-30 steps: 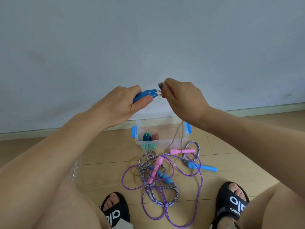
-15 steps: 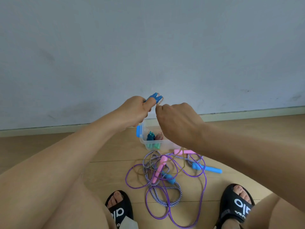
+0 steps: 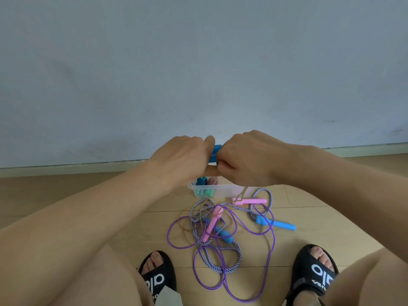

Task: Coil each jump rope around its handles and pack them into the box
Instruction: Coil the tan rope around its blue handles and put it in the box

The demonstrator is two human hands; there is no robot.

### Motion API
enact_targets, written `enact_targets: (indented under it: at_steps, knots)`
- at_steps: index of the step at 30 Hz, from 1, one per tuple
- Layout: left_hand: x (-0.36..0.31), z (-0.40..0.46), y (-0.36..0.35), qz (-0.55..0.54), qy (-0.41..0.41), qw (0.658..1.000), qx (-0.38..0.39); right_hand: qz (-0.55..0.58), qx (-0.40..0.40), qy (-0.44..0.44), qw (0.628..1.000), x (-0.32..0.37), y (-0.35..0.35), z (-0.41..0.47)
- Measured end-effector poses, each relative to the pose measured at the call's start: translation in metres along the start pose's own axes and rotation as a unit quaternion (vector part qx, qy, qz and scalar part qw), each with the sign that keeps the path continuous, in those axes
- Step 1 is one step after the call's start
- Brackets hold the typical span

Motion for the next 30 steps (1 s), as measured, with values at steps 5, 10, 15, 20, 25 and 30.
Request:
enact_targets:
  at_steps: [5, 10, 15, 20, 25, 30]
  knots:
    - [-0.023, -0.007, -0.001, -0.002, -0.06, 0.998, 0.001, 0.26, 0.091, -0.066, 0.959, -0.025, -0.009, -0.01]
    - [-0.027, -0.01, 0.007, -0.07, -0.085, 0.994, -0.011, 0.408, 0.086, -0.076, 0.906, -0.039, -0.011, -0.016]
    - [-0.043, -0.021, 0.008, -0.128, -0.141, 0.982, 0.004, 0.41, -0.007, -0.105, 0.906, -0.058, 0.003, -0.012]
    - [-0.049, -0.025, 0.024, -0.233, -0.146, 0.961, -0.017, 0.348, -0.184, -0.109, 0.913, -0.055, 0.017, 0.0]
    - [-0.038, -0.026, 0.036, -0.316, -0.104, 0.943, -0.026, 0.359, -0.289, -0.15, 0.875, -0.063, 0.023, 0.005]
    - [-0.011, -0.026, 0.056, -0.407, -0.041, 0.908, -0.086, 0.448, -0.277, -0.179, 0.831, -0.068, -0.009, 0.005]
Point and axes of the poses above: each hand's wrist, its own z-axis towards the middle knuckle, its own y-axis out of the back of the hand, x = y × z, the point moved 10 cm from there along z, towards the middle knuckle, and after that the axes turned 6 degrees about y, right-handed, at the moved point
